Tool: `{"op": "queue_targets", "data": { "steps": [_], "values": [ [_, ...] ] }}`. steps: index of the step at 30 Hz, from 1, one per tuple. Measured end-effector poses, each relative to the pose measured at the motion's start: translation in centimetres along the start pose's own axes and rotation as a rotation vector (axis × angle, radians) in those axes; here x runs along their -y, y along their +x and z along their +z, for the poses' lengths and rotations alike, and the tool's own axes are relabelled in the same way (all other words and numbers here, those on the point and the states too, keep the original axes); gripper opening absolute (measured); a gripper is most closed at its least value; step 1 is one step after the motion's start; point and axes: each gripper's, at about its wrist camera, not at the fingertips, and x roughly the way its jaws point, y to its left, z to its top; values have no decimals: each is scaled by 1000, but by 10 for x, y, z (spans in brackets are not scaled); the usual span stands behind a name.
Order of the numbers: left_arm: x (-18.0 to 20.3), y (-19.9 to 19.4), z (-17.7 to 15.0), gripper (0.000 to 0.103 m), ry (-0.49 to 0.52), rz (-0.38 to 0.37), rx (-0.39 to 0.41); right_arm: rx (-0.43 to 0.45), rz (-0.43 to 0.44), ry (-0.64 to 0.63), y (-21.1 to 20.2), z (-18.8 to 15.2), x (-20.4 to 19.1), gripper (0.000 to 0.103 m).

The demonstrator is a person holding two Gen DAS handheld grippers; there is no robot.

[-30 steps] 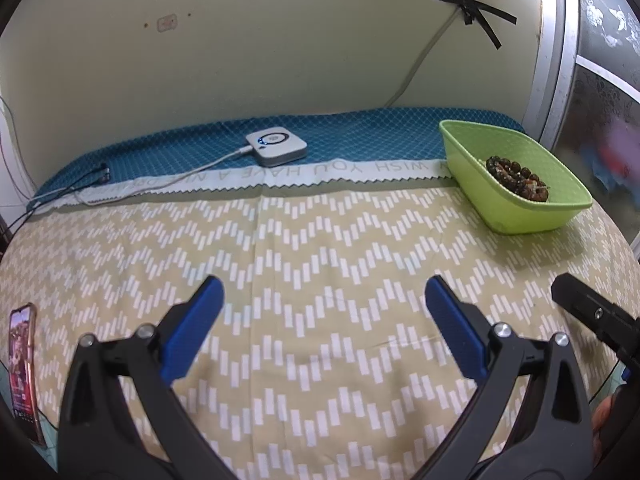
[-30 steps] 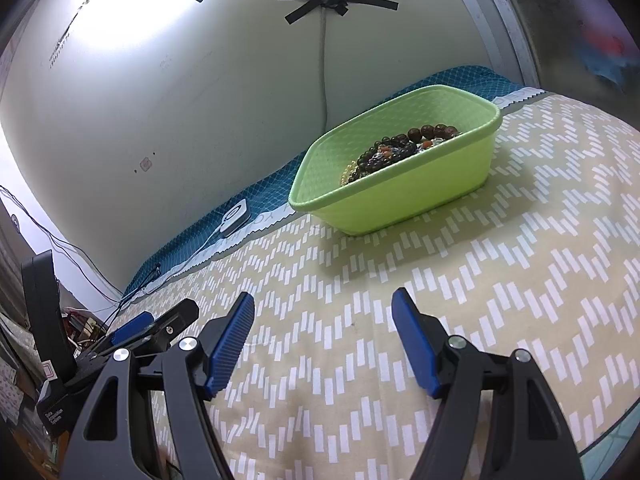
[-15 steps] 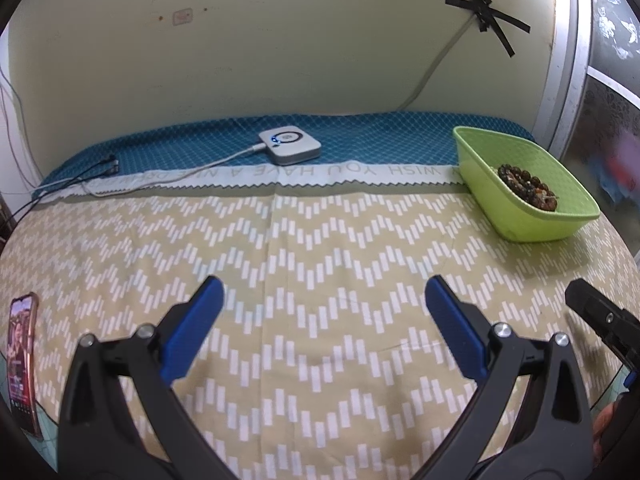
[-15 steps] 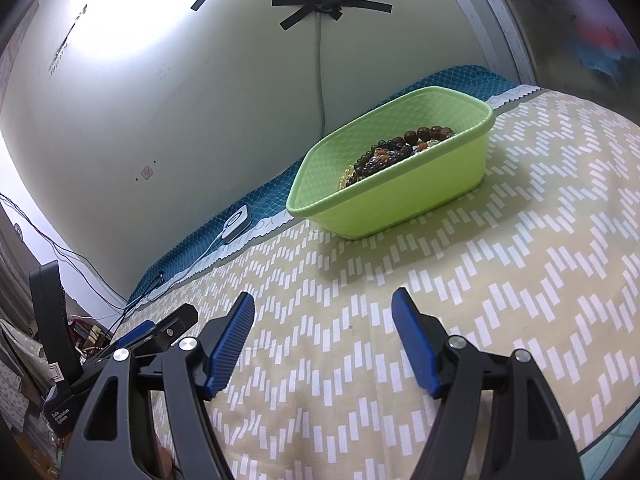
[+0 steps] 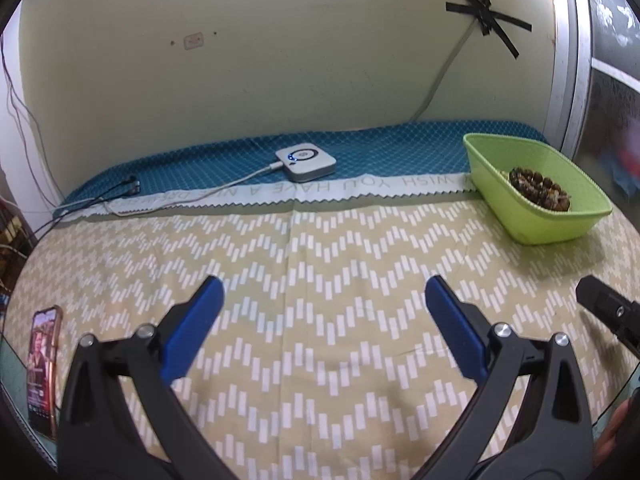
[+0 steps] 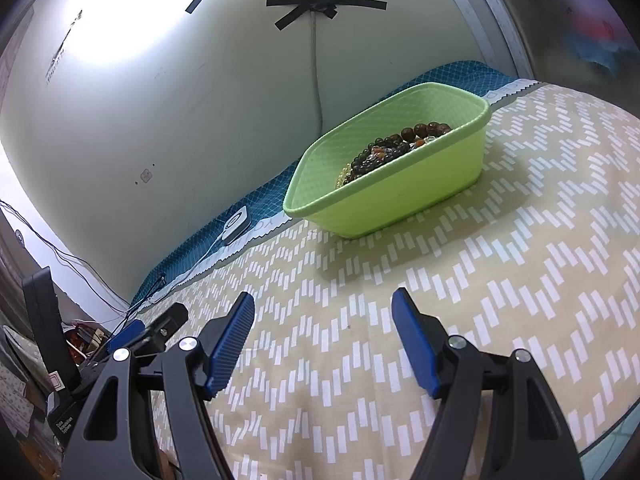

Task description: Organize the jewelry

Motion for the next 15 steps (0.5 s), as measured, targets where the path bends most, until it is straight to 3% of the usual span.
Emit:
{"op": "queue_targets", "data": {
  "steps": [15],
  "values": [
    [-6,9,3,97,-13,-16,-42,1,1,1,0,0,1,47]
  ]
}}
